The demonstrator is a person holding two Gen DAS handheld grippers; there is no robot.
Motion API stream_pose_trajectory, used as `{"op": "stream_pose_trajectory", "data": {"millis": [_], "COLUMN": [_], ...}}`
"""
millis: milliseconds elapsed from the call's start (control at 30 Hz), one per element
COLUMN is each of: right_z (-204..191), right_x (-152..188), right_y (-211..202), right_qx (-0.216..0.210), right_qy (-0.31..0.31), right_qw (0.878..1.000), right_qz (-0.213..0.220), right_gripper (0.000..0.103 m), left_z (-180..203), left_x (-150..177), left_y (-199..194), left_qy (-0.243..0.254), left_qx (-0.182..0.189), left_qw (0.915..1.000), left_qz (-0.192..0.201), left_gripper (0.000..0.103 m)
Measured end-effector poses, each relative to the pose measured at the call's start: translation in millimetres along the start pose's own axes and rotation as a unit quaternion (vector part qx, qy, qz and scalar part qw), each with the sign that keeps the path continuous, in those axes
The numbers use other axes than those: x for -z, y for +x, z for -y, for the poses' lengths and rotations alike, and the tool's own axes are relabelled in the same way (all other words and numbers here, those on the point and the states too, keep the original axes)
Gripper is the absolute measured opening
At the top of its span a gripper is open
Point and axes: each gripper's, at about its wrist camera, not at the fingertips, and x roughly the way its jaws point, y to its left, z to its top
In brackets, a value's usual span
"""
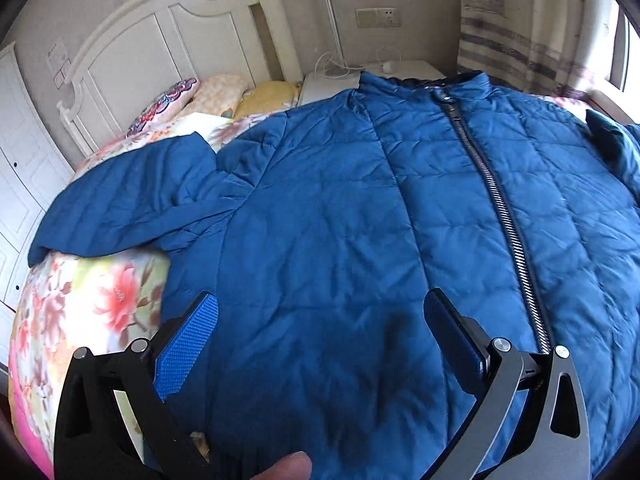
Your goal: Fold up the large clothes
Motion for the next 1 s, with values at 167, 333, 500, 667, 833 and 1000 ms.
{"op": "stream_pose_trajectory", "data": {"millis": [167, 333, 500, 667, 833, 1000], "right_z": [4.2, 19.0, 10.6, -85.1, -204.6, -272.9], "right_x": [-28.2, -47.4, -52.7, -40.3, 6.6, 90.5], "right_y": [37.3, 56.8, 58.3, 14.8, 0.5, 58.2], "right_qx": [0.032, 0.087, 0.074, 0.003, -0.126, -0.136], "right_qy": [0.022, 0.044, 0.032, -0.12, -0.269, -0.354], "right_qw": [0.999, 0.995, 0.996, 0.984, 0.95, 0.922], "right_qz": [0.003, 0.018, 0.039, 0.129, 0.096, -0.076], "right_gripper": [0.101, 0.1, 0.04, 0.009, 0.009, 0.013], "left_z": [-17.1, -19.1, -18.1, -18.5, -20.7, -23.4], "left_x": [9.7, 9.2, 7.0, 8.1, 9.0, 10.3], "left_y": [22.7, 26.5, 28.0, 26.9, 25.7, 24.2], "left_qy": [-0.047, -0.05, -0.045, -0.044, -0.047, -0.054], "left_qx": [0.06, 0.068, 0.069, 0.07, 0.075, 0.082], "left_qw": [0.997, 0.9963, 0.9963, 0.9964, 0.996, 0.9951], "left_qz": [-0.013, -0.018, -0.021, -0.019, -0.016, -0.013], "left_gripper": [0.099, 0.099, 0.099, 0.099, 0.099, 0.099]}}
